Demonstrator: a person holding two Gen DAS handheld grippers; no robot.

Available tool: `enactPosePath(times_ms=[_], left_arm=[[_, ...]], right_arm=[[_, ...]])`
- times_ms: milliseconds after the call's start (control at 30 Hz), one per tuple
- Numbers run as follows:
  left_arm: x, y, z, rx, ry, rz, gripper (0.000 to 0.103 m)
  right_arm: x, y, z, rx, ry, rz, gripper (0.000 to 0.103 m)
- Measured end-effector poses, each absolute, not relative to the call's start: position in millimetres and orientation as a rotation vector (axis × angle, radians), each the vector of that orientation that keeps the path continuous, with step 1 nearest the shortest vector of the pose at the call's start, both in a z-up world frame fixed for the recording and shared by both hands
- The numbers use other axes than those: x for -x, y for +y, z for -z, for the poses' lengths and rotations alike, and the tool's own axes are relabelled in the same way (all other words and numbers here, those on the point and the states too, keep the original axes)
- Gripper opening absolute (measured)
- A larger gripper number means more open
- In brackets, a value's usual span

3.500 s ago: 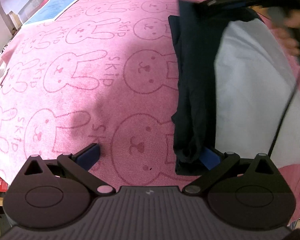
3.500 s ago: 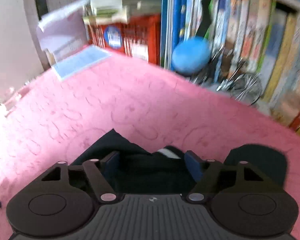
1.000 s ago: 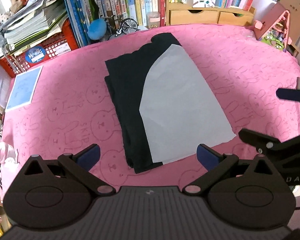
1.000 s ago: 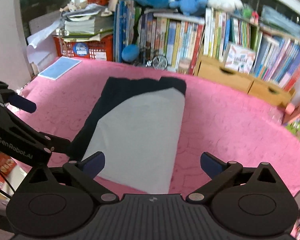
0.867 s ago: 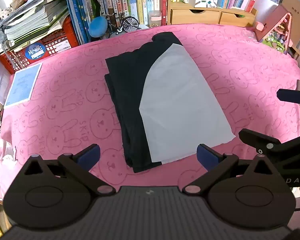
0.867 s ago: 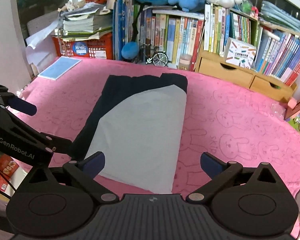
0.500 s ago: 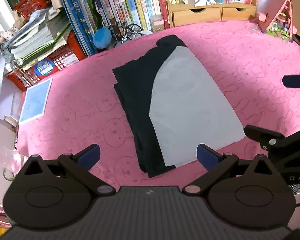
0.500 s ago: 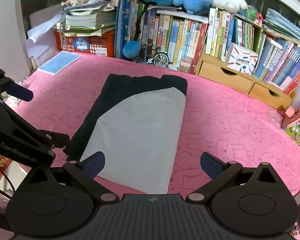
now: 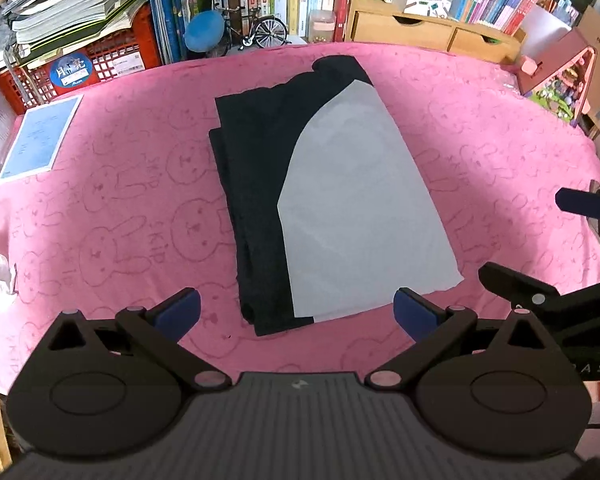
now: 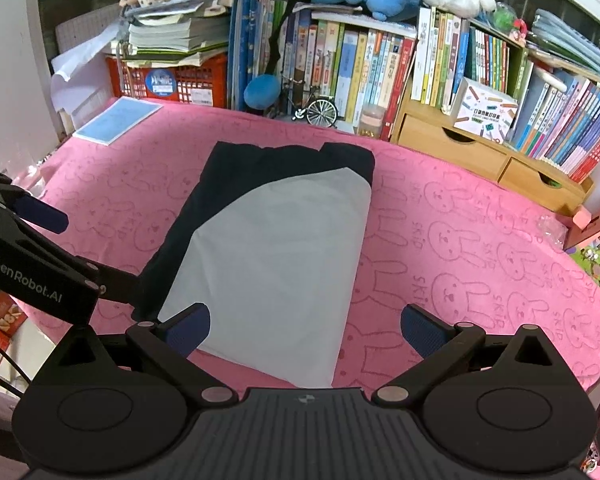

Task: Fold clothes

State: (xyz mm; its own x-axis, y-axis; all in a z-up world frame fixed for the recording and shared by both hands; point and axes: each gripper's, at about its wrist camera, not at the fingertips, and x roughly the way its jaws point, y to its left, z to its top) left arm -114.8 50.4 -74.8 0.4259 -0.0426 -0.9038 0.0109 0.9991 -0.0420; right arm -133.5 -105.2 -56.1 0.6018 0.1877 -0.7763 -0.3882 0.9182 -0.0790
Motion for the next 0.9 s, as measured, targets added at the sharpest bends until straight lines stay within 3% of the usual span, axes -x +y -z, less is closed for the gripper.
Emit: enactPosePath(times_ms=[900], left_arm=[[116.7,50.9,77.2,0.036,1.165,0.004,0.103]], right_arm=[[130.6,-100.4,57.3,0.264,0.883,-0.363,0.103]])
